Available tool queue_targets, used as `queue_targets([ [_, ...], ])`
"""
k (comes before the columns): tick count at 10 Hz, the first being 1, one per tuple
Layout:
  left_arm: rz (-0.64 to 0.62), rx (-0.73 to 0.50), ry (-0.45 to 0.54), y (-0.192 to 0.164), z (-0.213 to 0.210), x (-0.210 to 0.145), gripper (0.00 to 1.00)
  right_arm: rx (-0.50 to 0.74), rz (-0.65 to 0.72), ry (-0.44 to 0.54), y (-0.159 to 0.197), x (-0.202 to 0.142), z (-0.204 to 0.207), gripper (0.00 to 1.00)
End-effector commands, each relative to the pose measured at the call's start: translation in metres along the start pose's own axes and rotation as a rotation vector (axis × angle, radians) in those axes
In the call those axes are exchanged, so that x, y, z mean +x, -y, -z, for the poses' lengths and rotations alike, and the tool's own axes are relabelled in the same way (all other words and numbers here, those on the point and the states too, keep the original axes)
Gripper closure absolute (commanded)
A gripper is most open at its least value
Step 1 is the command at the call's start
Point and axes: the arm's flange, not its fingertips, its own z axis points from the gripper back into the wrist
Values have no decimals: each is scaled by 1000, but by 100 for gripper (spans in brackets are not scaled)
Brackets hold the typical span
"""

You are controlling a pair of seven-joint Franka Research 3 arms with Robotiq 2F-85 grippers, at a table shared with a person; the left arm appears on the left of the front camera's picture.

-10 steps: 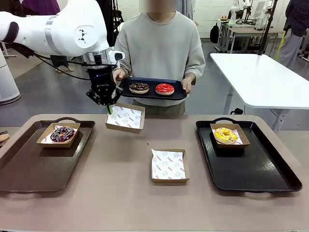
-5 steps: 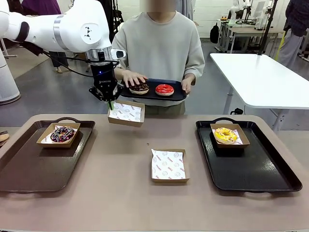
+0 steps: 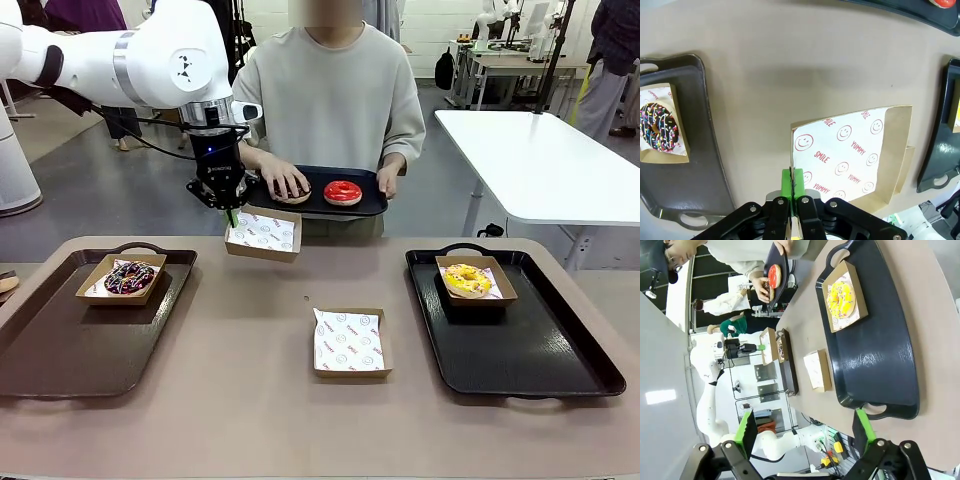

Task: Individually package the donuts and arrange them on the tray.
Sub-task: Place the picked Paper togo box on the Handle tray while simultaneously picking up another Paper togo box from the table with the other hand.

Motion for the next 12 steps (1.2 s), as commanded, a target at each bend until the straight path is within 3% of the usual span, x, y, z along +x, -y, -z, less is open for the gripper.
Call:
queue_targets([
  [1, 0, 3, -2, -3, 0, -3, 100, -4, 6, 5, -1, 1, -1, 0],
  [12, 0, 3, -2, -3, 0, -3, 100, -4, 6, 5, -1, 1, -1, 0],
])
